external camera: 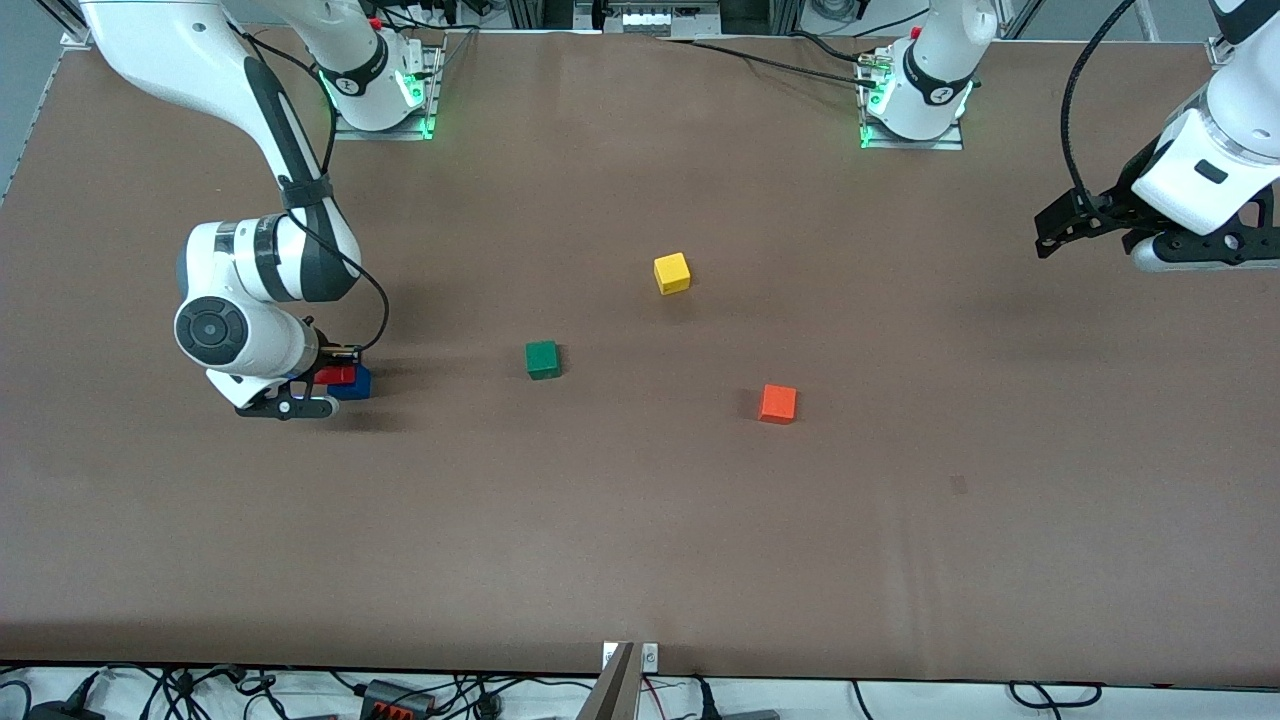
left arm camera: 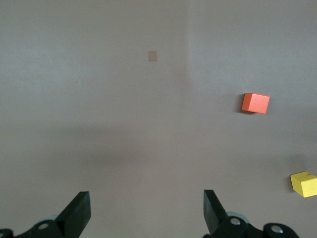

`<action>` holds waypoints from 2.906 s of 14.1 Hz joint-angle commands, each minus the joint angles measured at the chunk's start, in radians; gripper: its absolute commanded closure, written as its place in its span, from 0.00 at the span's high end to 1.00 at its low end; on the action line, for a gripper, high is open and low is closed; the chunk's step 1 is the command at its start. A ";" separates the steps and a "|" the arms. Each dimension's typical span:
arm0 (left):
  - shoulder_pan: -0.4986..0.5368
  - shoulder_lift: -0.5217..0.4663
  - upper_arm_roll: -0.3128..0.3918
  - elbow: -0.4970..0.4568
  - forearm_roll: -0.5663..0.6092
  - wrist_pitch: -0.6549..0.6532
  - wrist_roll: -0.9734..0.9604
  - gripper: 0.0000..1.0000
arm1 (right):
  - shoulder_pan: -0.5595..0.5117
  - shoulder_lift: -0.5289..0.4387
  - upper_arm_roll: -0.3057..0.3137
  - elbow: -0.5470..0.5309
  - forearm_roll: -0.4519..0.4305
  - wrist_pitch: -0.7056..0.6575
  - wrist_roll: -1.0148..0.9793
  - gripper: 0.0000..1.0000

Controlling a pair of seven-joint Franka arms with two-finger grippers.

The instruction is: Pass red block to right arm, stack on blue

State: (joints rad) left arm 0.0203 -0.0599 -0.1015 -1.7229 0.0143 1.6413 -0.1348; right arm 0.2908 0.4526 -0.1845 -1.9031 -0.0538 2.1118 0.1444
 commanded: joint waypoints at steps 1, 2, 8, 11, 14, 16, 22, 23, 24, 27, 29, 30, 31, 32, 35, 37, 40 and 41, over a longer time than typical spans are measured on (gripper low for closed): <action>0.003 -0.001 0.002 0.011 -0.016 -0.017 0.018 1.00 | -0.005 -0.006 0.003 -0.016 -0.014 0.008 0.021 0.36; 0.003 -0.001 0.003 0.011 -0.016 -0.017 0.018 1.00 | -0.007 -0.006 0.003 -0.016 -0.014 0.005 0.021 0.45; 0.003 -0.001 0.003 0.011 -0.016 -0.017 0.018 1.00 | -0.005 -0.009 0.003 -0.016 -0.015 0.005 0.020 0.80; 0.003 -0.001 0.003 0.011 -0.016 -0.017 0.018 1.00 | -0.004 -0.015 0.003 -0.016 -0.015 0.004 0.020 1.00; 0.003 -0.001 0.003 0.011 -0.016 -0.017 0.018 1.00 | -0.002 -0.049 0.003 0.005 -0.014 -0.056 0.020 1.00; 0.003 -0.001 0.003 0.011 -0.016 -0.017 0.018 1.00 | -0.002 -0.074 0.002 0.042 -0.012 -0.110 0.021 1.00; 0.003 -0.003 0.003 0.011 -0.016 -0.017 0.018 1.00 | -0.018 -0.083 -0.019 0.318 -0.006 -0.390 0.023 1.00; 0.003 -0.001 0.002 0.011 -0.016 -0.017 0.018 1.00 | -0.025 -0.081 -0.023 0.360 -0.004 -0.413 0.020 1.00; 0.003 -0.001 0.003 0.011 -0.016 -0.017 0.018 1.00 | -0.027 -0.081 -0.023 0.395 -0.004 -0.427 0.018 1.00; 0.001 -0.001 0.002 0.011 -0.016 -0.015 0.018 1.00 | -0.024 -0.086 -0.021 0.452 -0.001 -0.451 0.017 1.00; 0.001 -0.001 0.002 0.011 -0.016 -0.015 0.018 1.00 | -0.016 -0.088 -0.018 0.484 -0.001 -0.458 0.015 1.00; 0.001 -0.001 0.002 0.011 -0.016 -0.015 0.018 1.00 | -0.019 -0.086 -0.016 0.499 0.000 -0.458 0.012 1.00; 0.001 -0.003 0.002 0.011 -0.016 -0.017 0.018 1.00 | -0.021 -0.086 -0.016 0.507 0.011 -0.457 0.012 1.00; 0.001 -0.003 0.002 0.011 -0.016 -0.017 0.018 1.00 | -0.025 -0.087 -0.023 0.509 0.052 -0.458 0.011 1.00; -0.006 -0.003 0.002 0.012 -0.016 -0.015 0.017 1.00 | -0.070 -0.112 -0.027 0.510 0.083 -0.452 0.012 1.00; -0.005 -0.003 0.002 0.012 -0.016 -0.017 0.017 1.00 | -0.084 -0.123 -0.032 0.510 0.086 -0.457 0.012 1.00; -0.005 -0.003 0.002 0.012 -0.016 -0.015 0.018 1.00 | -0.162 -0.181 0.023 0.509 0.085 -0.449 0.011 1.00; -0.005 -0.003 0.002 0.012 -0.016 -0.015 0.018 1.00 | -0.229 -0.202 0.087 0.509 0.085 -0.447 0.009 1.00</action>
State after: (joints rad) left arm 0.0157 -0.0599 -0.1028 -1.7226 0.0143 1.6411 -0.1347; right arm 0.1650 0.3007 -0.1951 -1.3911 0.0172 1.6779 0.1517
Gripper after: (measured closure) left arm 0.000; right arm 0.000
